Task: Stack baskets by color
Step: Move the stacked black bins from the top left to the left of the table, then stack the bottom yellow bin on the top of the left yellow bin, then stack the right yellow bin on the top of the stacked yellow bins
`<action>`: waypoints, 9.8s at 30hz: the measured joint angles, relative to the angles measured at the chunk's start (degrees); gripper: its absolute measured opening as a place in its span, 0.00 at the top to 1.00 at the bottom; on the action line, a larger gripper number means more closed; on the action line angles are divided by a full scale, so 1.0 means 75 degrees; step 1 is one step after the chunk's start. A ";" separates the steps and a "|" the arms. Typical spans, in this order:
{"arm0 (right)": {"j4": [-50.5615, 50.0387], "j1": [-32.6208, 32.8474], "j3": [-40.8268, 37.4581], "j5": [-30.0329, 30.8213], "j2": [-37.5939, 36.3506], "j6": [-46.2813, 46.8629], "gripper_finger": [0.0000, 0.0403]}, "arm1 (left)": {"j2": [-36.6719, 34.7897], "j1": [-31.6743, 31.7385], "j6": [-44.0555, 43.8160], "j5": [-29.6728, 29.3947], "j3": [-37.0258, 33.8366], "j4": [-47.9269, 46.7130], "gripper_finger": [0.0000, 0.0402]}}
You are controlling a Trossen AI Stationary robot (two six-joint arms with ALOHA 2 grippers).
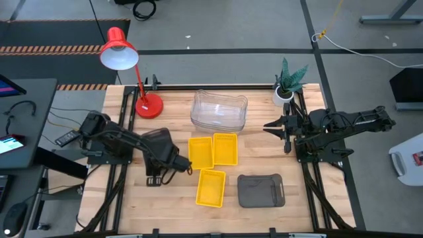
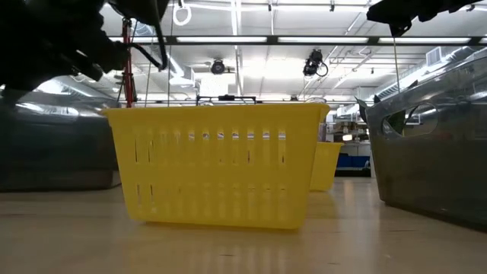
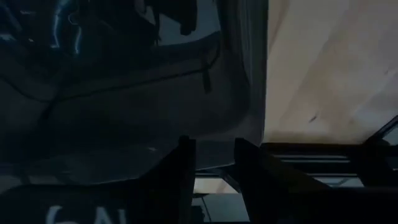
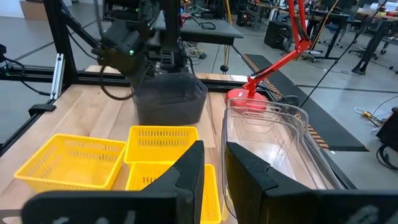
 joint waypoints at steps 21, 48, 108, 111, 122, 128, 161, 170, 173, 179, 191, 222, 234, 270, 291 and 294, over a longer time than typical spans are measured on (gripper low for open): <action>-0.0485 0.0000 0.0000 -0.0172 0.0169 0.0785 0.82 | -0.0102 -0.0840 -0.2516 -0.2748 0.1276 0.2377 0.71; 0.1004 -0.0038 -0.0003 0.0289 0.1274 -0.0005 0.82 | 0.0805 -0.2180 -0.2427 -0.2938 0.2034 0.5861 0.71; 0.1157 -0.0254 -0.0003 0.0259 0.1734 -0.0057 0.82 | 0.1456 -0.2034 -0.2037 -0.1623 0.2197 0.6764 0.99; 0.1156 -0.0254 -0.0003 0.0259 0.1734 -0.0055 0.82 | 0.1262 -0.1988 -0.2163 -0.1783 0.2197 0.6397 0.99; 0.1160 -0.0256 -0.0003 0.0245 0.1731 -0.0051 0.82 | 0.1022 -0.1640 -0.2162 -0.1007 0.2197 0.5622 0.99; 0.1150 -0.0254 -0.0003 0.0159 0.1734 -0.0019 0.82 | 0.0638 -0.1414 -0.2114 -0.0683 0.2200 0.5582 0.99; 0.1330 -0.0035 -0.0003 -0.0201 0.1734 -0.0014 0.82 | 0.1208 0.0170 -0.0118 -0.2264 0.2110 0.4120 0.99; 0.1363 0.0163 0.0000 -0.0216 0.1699 -0.0016 0.82 | 0.1262 0.0529 -0.0084 -0.2267 0.2110 0.4229 0.99; 0.1396 0.0244 0.0000 -0.0216 0.1699 -0.0016 0.82 | 0.1262 0.0586 -0.0107 -0.2270 0.2110 0.4188 0.99; 0.1453 0.0373 0.0000 -0.0202 0.1699 -0.0018 0.82 | 0.1373 0.0618 0.0056 -0.2306 0.1621 0.4405 0.99; 0.1545 0.0399 0.0000 -0.0198 0.1696 -0.0063 0.82 | 0.1245 0.0513 -0.0336 -0.2087 0.1524 0.4497 0.68; 0.1505 0.0414 0.0000 -0.0235 0.1714 0.0042 0.82 | 0.2906 0.0618 0.1283 -0.3695 0.1605 0.9419 0.63; 0.1568 0.0425 0.0000 -0.0341 0.1714 0.0039 0.82 | 0.3103 0.0624 0.1121 -0.3395 0.1597 0.9217 0.84; 0.1564 0.0434 0.0000 -0.0368 0.1714 0.0121 0.82 | 0.1151 -0.0861 -0.0701 -0.5344 0.1594 0.5482 0.99; 0.1620 0.0440 0.0000 -0.0562 0.1714 0.0193 0.82 | 0.1767 -0.1014 -0.1939 -0.5135 0.1478 0.5106 0.89; 0.1620 0.0440 0.0000 -0.0562 0.1714 0.0193 0.82 | 0.1743 -0.1042 -0.1997 -0.5117 0.1478 0.5105 0.80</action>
